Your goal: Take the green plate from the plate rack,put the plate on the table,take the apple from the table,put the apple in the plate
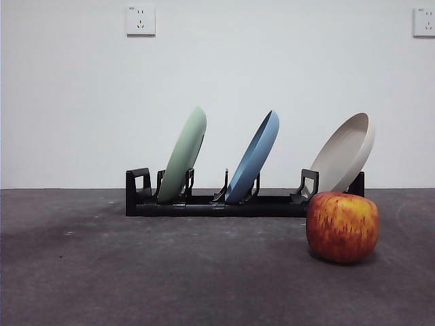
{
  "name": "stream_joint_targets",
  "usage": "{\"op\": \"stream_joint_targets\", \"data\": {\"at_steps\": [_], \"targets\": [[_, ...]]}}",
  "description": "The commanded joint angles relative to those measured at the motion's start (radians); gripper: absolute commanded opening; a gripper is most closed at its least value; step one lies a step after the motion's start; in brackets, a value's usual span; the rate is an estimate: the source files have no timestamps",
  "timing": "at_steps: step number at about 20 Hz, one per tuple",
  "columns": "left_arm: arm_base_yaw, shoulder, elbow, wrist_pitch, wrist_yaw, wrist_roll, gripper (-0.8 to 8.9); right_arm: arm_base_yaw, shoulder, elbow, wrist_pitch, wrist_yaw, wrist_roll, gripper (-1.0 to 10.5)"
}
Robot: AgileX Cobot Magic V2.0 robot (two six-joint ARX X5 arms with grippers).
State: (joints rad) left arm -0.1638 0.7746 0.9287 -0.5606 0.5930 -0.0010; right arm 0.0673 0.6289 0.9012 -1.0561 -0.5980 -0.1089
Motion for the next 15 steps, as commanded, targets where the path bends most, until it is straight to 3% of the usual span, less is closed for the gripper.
{"op": "stream_joint_targets", "data": {"at_steps": [1,8,15], "targets": [[-0.045,0.135,0.069,0.054,-0.054,-0.005,5.53,0.002,0.0,0.002,0.0,0.002,0.007,6.5],[-0.148,0.576,0.328,0.2,-0.156,-0.005,5.53,0.002,0.0,0.002,0.0,0.002,0.008,6.5],[-0.184,0.938,0.533,0.277,-0.229,-0.005,5.52,0.002,0.0,0.002,0.0,0.002,0.014,6.5]]}}
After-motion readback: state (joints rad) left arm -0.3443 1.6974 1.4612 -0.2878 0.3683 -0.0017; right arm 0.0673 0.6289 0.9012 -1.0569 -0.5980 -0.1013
